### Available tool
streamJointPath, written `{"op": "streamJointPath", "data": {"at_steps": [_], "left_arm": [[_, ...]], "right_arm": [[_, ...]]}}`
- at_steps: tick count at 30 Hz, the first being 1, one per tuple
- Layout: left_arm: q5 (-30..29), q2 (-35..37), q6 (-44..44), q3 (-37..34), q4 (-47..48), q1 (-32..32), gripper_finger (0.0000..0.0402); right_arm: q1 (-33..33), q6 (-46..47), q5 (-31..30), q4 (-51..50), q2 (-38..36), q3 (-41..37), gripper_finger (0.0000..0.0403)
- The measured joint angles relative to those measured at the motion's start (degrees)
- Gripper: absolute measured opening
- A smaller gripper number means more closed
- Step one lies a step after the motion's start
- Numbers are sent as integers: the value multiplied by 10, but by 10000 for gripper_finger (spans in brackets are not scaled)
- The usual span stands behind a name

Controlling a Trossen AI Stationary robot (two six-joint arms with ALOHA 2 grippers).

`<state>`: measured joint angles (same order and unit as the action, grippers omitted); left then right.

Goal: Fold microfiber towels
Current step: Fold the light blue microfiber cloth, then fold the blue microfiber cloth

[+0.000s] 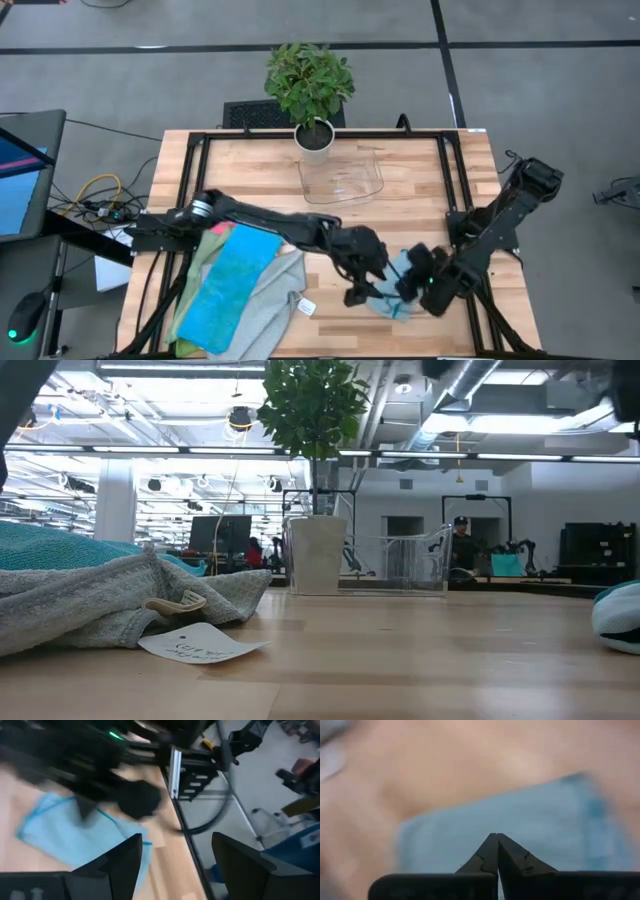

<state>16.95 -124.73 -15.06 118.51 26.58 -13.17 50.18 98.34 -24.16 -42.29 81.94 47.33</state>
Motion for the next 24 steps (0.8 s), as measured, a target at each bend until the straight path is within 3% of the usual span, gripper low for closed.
{"op": "streamJointPath", "data": {"at_steps": [5,8,12,19,24], "left_arm": [[-16,63,40,-5,115,-20,233],[-50,96,50,-5,165,-38,233],[-89,123,48,-6,213,-63,233],[-190,177,10,-6,349,-96,233],[-290,196,-38,-6,442,-135,233]], "right_arm": [[16,-37,49,115,74,0,16],[23,18,102,91,123,-1,18],[12,52,112,60,140,5,32],[-99,8,72,-132,112,-4,27],[-188,-110,33,-125,76,-12,24]]}}
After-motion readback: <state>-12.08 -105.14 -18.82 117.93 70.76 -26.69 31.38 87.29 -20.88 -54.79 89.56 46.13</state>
